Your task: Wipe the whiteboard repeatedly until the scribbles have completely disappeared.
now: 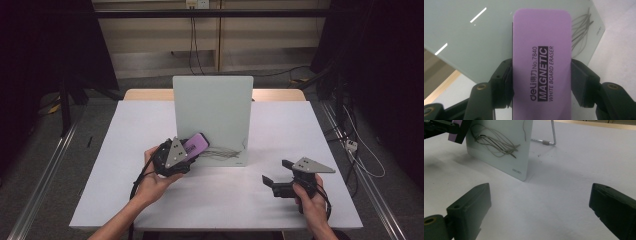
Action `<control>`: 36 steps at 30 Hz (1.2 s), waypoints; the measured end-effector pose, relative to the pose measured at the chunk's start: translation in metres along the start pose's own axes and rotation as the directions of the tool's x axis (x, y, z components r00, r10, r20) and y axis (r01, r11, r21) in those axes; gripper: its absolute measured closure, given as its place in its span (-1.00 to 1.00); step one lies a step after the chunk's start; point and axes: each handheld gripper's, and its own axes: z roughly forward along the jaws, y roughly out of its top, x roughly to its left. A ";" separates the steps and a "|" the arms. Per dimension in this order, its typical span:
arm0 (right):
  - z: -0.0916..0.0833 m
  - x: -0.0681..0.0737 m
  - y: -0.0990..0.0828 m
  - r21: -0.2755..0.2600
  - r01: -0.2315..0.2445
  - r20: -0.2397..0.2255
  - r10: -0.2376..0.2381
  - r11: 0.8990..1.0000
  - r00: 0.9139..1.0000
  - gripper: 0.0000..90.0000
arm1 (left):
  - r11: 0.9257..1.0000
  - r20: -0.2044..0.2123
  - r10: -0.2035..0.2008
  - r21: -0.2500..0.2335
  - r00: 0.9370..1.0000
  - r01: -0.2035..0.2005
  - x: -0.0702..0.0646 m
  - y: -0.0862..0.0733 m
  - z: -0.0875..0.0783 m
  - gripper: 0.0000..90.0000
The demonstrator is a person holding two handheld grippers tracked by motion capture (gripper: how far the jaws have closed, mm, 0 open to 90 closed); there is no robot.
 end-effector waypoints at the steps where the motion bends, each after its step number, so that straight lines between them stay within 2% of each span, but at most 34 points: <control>1: 0.000 0.000 0.000 0.000 0.000 -0.001 0.000 1.000 1.000 -0.91 | 1.000 0.000 0.007 0.002 1.000 -0.007 -0.001 0.000 0.001 -0.09; 10: 0.000 0.001 0.000 0.001 -0.001 -0.011 0.001 1.000 1.000 -0.91 | 0.999 0.022 0.039 0.026 0.999 -0.040 -0.012 0.004 0.015 -0.09; 17: 0.001 0.002 0.000 0.002 0.002 -0.012 -0.002 1.000 1.000 -0.91 | 0.998 0.053 0.047 0.028 0.998 -0.048 -0.018 0.004 0.021 -0.09; 26: 0.001 0.001 0.001 0.001 0.001 -0.012 -0.001 1.000 1.000 -0.91 | 0.997 0.093 0.063 0.034 0.994 -0.067 -0.029 0.005 0.031 -0.09; 30: 0.001 0.001 0.001 0.003 0.000 -0.011 0.000 1.000 1.000 -0.91 | 0.995 0.113 0.083 0.047 0.990 -0.089 -0.033 0.004 0.035 -0.09; 34: 0.000 0.001 0.000 -0.001 0.000 -0.012 0.000 1.000 1.000 -0.91 | 0.995 0.117 0.076 0.053 0.990 -0.083 -0.031 0.005 0.034 -0.09; 36: -0.001 0.000 0.000 0.000 0.000 -0.011 0.000 1.000 1.000 -0.91 | 0.996 0.106 0.076 0.048 0.991 -0.081 -0.030 0.006 0.032 -0.09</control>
